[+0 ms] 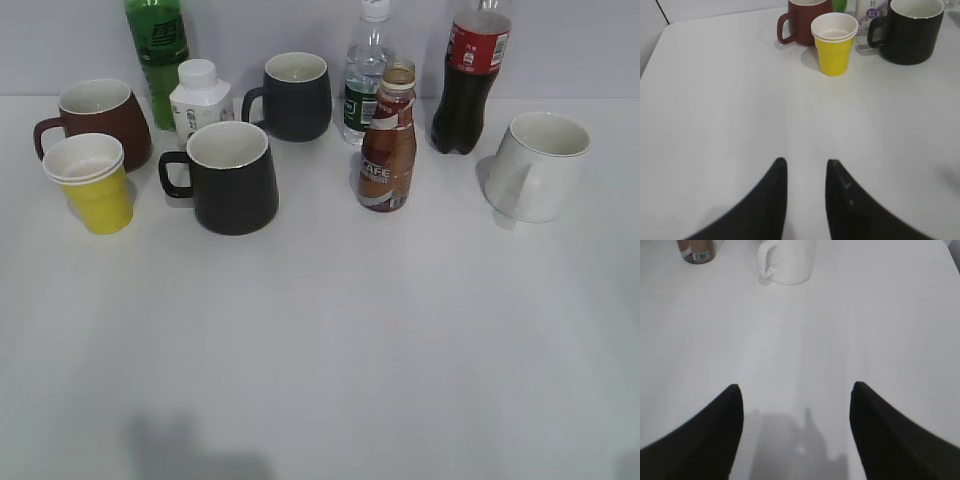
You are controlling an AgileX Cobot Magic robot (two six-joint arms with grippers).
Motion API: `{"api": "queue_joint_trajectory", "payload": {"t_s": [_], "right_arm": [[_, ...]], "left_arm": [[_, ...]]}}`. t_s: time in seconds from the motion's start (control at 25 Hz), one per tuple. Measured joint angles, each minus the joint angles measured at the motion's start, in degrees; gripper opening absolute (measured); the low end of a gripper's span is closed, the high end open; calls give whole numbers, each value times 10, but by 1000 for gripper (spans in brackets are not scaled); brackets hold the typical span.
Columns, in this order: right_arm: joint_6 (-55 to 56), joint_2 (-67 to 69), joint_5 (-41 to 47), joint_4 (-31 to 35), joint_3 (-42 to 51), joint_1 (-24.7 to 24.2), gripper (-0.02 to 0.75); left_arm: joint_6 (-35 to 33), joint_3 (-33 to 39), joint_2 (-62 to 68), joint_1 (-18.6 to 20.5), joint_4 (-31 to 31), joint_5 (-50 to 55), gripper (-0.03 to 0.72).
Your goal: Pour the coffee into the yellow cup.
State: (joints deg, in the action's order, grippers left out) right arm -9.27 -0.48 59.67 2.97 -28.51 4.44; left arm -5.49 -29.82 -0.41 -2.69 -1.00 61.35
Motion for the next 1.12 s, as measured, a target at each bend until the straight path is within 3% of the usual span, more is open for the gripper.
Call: {"api": "queue_joint_trajectory", "payload": {"t_s": [1.12], "right_arm": [[0, 0, 0, 0, 0, 0, 501]], "left_arm": [[0, 0, 0, 0, 0, 0, 211]]}}
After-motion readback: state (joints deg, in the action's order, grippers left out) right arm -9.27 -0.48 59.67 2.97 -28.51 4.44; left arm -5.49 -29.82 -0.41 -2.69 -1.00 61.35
